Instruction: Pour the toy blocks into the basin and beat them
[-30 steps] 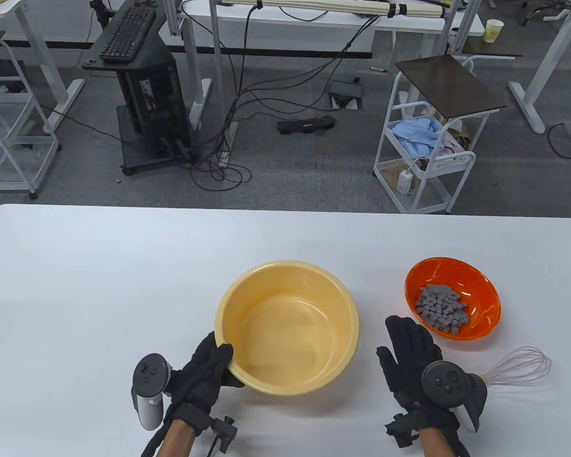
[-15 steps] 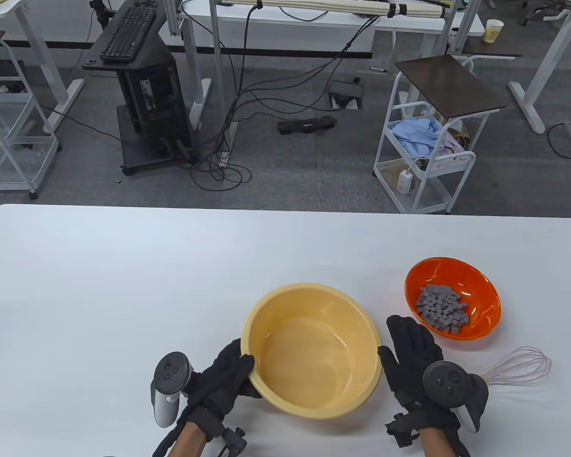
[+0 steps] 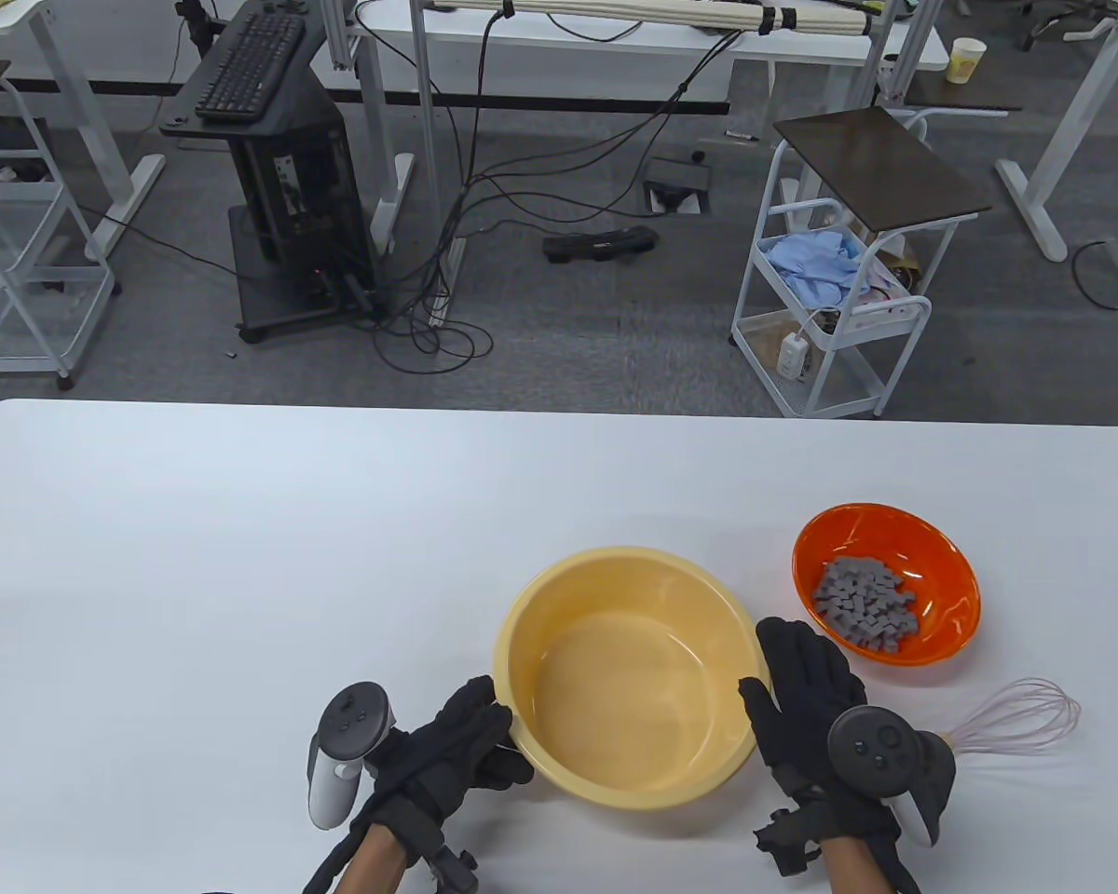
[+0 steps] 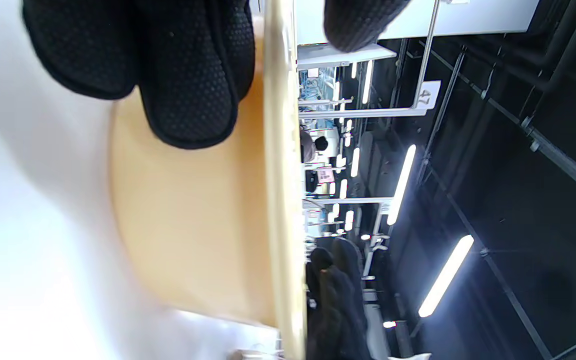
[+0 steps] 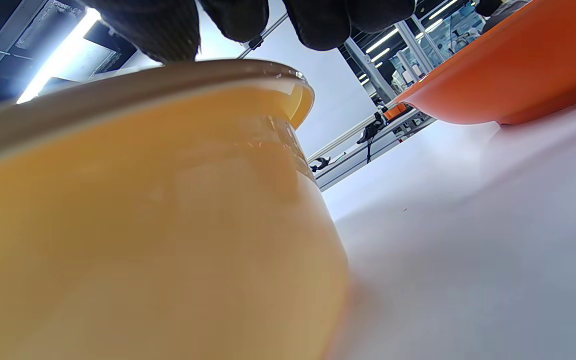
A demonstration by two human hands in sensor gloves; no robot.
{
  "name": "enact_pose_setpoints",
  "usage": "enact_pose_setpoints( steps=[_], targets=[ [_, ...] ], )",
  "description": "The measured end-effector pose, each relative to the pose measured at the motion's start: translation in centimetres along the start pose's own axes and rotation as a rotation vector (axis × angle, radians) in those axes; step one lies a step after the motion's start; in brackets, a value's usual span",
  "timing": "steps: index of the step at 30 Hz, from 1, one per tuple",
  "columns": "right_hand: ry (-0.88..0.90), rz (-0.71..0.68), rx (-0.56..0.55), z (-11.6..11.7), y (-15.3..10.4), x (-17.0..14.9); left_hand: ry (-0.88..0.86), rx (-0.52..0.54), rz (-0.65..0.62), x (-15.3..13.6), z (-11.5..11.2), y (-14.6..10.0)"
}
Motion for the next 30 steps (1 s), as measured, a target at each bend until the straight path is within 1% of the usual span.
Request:
enact_pose_setpoints(
  steps=[2,4,7,10,12,17,19,21,23,24,30],
  targets=[
    [0.003,0.003,-0.001,0.0,0.0,0.0,0.103,0.012,0.007,0.3,0.7,-0.2],
    [0.003,0.003,0.001,0.0,0.0,0.0,0.193,0.101,-0.002,0.6,1.6,-0.6],
    [0.000,0.003,0.005,0.0,0.0,0.0,0.296,0.200,-0.030,1.4,2.5,-1.3],
    [-0.002,0.007,0.007,0.0,0.0,-0.1,0.504,0.341,-0.063,2.5,3.4,-2.2],
    [-0.004,0.012,0.006,-0.1,0.0,-0.2,0.641,0.424,-0.055,3.0,3.8,-2.8],
    [-0.006,0.028,-0.001,-0.3,0.0,-0.4,0.921,0.582,-0.043,3.7,5.1,-4.1],
    [-0.007,0.036,-0.005,-0.4,0.0,-0.5,1.007,0.613,-0.034,3.5,5.6,-4.4],
    [-0.011,0.053,-0.012,-0.5,0.0,-0.6,1.075,0.632,-0.017,2.4,6.3,-4.6],
    [-0.014,0.071,-0.023,-0.7,-0.1,-0.8,1.065,0.613,0.004,1.7,6.7,-4.6],
    [-0.011,0.087,-0.041,-1.0,-0.1,-0.9,1.060,0.625,0.004,1.5,6.9,-4.7],
    [0.008,0.151,-0.116,-2.6,-0.3,-1.6,1.074,0.638,0.026,1.6,7.6,-5.1]
  ],
)
Point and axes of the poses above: the tracker on the back of each hand, its own x axis roughly to the thumb side, its own y axis roughly from the wrist to the fingertips, z = x × y, the point moved 1 cm from there along y, roughly from the wrist to the fingertips, and after that the axes turned 4 degrees about -y, right-handed, at the moved point
